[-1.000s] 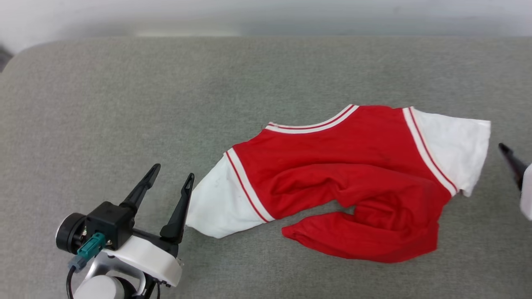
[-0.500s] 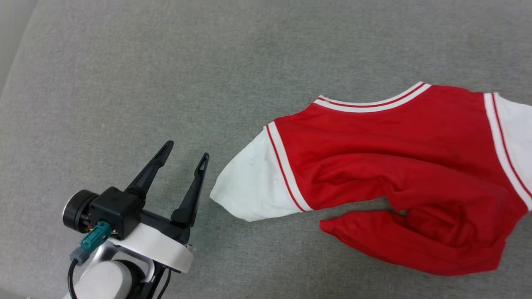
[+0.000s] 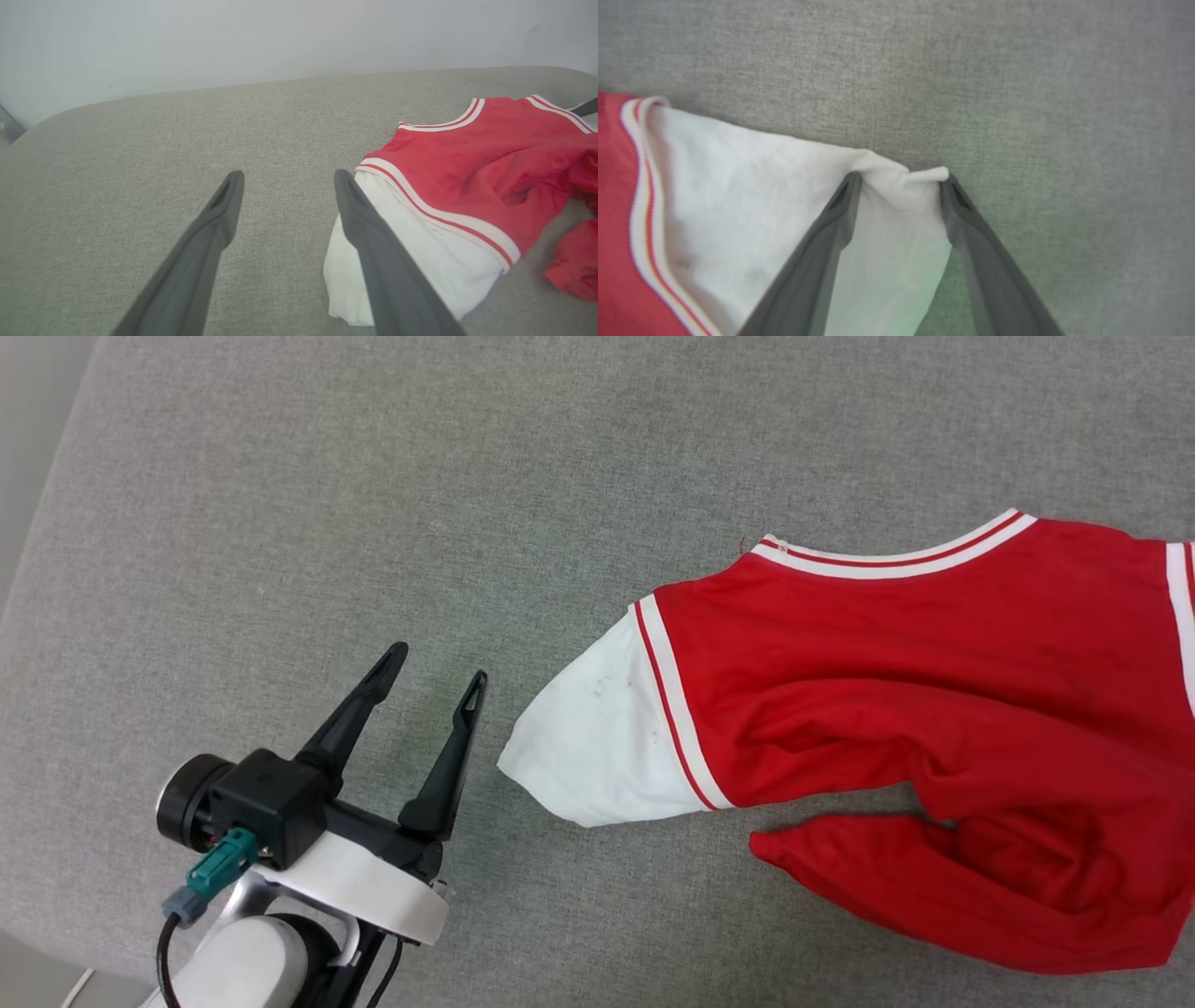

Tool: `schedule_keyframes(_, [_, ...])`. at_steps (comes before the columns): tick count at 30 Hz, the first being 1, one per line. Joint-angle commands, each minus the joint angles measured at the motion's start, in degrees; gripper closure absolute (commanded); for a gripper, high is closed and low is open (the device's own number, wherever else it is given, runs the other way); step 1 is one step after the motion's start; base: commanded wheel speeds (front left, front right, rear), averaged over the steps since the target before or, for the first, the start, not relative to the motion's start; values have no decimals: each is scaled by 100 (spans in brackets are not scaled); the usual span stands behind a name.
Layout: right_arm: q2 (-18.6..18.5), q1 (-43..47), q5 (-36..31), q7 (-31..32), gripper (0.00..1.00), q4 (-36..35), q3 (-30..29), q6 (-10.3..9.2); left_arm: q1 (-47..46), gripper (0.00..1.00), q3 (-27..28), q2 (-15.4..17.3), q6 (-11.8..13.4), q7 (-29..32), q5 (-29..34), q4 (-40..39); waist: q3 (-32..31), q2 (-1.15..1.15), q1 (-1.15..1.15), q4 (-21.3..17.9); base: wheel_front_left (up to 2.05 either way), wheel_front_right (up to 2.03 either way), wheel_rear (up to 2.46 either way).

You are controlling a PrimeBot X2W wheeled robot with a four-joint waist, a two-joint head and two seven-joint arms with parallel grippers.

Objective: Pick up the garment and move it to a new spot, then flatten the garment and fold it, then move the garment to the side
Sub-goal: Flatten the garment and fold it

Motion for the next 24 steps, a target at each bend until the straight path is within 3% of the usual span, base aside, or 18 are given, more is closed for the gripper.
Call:
schedule_keyframes(1, [344, 390, 91, 83, 100, 251, 228, 22, -21, 0, 26, 13, -9, 11, -17, 0, -47, 0, 0, -33, 0, 0, 0])
schedule_keyframes(10, [206, 617, 206, -526, 100, 39, 170, 10, 221, 0, 72, 251, 21, 361, -251, 241, -607, 0, 0, -470, 0, 0, 0])
schedule_keyframes(24, [408, 1427, 678, -1142, 100, -1404, 481, 11, 134, 0, -114, 908, -111, 2181, -801, 436, -1070, 0, 0, -1348, 0, 0, 0])
